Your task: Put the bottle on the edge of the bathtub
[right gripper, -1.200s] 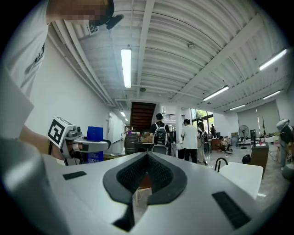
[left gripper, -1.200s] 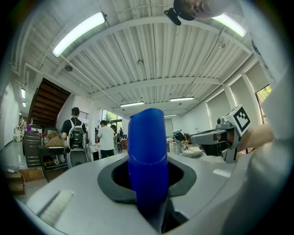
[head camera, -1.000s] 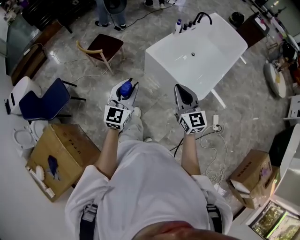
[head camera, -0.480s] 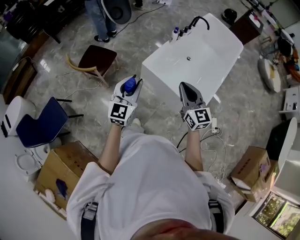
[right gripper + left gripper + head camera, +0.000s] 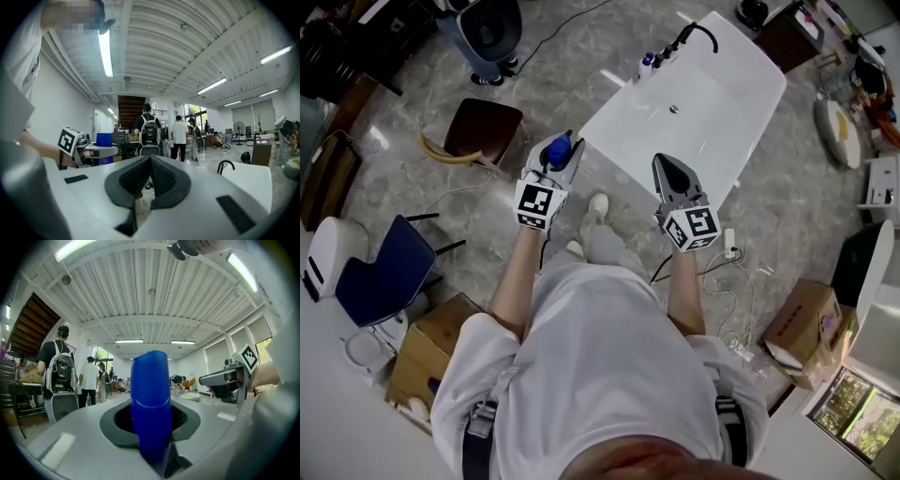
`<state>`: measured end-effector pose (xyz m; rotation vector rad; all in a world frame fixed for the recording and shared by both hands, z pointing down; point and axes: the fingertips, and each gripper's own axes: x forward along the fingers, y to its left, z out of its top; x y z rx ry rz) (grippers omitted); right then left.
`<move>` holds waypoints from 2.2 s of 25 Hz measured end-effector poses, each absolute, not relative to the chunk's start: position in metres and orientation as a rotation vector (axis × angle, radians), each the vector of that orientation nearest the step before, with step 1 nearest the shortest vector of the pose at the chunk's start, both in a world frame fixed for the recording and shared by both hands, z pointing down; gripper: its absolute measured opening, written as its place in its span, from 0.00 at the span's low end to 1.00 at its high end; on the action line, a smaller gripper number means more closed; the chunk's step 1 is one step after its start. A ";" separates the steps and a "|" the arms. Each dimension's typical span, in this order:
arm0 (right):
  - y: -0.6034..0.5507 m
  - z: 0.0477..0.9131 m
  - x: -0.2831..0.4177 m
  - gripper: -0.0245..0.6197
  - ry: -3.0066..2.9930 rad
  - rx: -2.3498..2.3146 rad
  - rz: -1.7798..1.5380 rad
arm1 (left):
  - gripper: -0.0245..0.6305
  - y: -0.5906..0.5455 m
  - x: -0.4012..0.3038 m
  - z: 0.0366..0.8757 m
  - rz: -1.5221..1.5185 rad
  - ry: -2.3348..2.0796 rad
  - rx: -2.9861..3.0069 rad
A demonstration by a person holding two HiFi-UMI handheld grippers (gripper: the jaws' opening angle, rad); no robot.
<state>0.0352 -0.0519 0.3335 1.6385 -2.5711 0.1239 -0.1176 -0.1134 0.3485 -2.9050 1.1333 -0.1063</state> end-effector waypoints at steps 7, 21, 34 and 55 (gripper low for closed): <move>-0.129 0.359 0.082 0.04 -2.548 1.730 0.078 | 0.20 -0.201 -0.074 0.373 -0.051 1.068 -2.912; -0.281 0.406 0.184 0.04 -2.622 1.752 0.039 | 0.20 -0.363 0.054 0.423 -0.007 0.972 -2.902; -0.339 0.521 0.202 0.04 -2.562 1.830 0.080 | 0.20 -0.445 0.114 0.581 -0.005 0.775 -2.995; -0.358 0.689 0.221 0.04 -2.406 2.057 0.146 | 0.20 -0.469 0.167 0.782 -0.012 0.316 -3.047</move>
